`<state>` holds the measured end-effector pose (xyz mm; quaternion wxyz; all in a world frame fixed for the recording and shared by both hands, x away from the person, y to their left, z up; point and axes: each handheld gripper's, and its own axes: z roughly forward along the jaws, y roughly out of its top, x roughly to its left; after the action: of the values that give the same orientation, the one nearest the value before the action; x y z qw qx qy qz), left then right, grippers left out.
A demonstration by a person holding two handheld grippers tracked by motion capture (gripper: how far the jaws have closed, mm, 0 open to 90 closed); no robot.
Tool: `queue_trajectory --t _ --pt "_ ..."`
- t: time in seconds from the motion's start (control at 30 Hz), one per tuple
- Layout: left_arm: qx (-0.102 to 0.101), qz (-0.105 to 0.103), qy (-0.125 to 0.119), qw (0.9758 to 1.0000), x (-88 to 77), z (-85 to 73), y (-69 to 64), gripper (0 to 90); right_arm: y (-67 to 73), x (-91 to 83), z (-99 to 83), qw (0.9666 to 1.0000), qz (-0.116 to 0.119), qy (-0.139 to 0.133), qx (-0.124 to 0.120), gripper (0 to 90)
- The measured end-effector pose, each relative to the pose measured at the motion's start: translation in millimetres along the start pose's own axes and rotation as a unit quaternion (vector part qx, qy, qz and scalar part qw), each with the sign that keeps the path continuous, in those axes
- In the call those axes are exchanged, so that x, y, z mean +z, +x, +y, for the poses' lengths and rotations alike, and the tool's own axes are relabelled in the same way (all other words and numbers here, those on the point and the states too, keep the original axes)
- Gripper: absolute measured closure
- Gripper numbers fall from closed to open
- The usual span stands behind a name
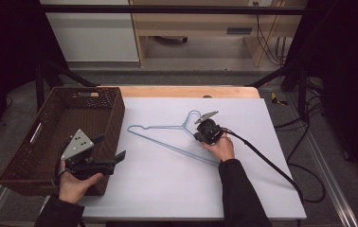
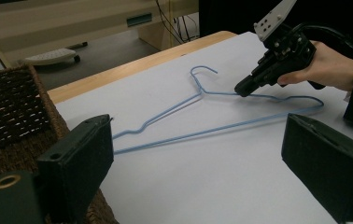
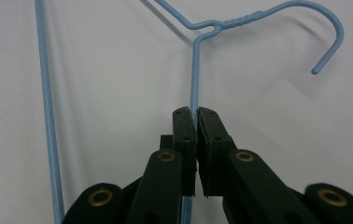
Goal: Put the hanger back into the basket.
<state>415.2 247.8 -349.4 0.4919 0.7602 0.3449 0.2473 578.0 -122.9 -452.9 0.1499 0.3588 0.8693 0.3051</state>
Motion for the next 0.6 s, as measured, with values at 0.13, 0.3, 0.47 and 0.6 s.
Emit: queue_trajectory --t 0.13,0.3,0.47,0.6 --pt "0.004 -0.001 0.004 1.0000 3.1 1.1 -2.4 8.7 0.9 -6.3 1.0 0.9999 0.001 -0.012 -0.006 87.6" --pt "0.006 -0.003 0.008 0.9999 5.9 1.5 -5.3 8.7 2.7 -11.2 1.6 0.9999 0.000 -0.015 -0.008 87.6" --pt "0.002 -0.004 0.009 0.9999 8.2 0.9 -6.2 8.8 3.3 -19.9 2.8 0.9995 0.000 -0.027 -0.018 87.7" --pt "0.001 -0.004 0.011 0.9999 9.3 0.7 -7.3 8.9 4.5 -23.2 3.2 0.9993 0.000 -0.032 -0.020 87.7"
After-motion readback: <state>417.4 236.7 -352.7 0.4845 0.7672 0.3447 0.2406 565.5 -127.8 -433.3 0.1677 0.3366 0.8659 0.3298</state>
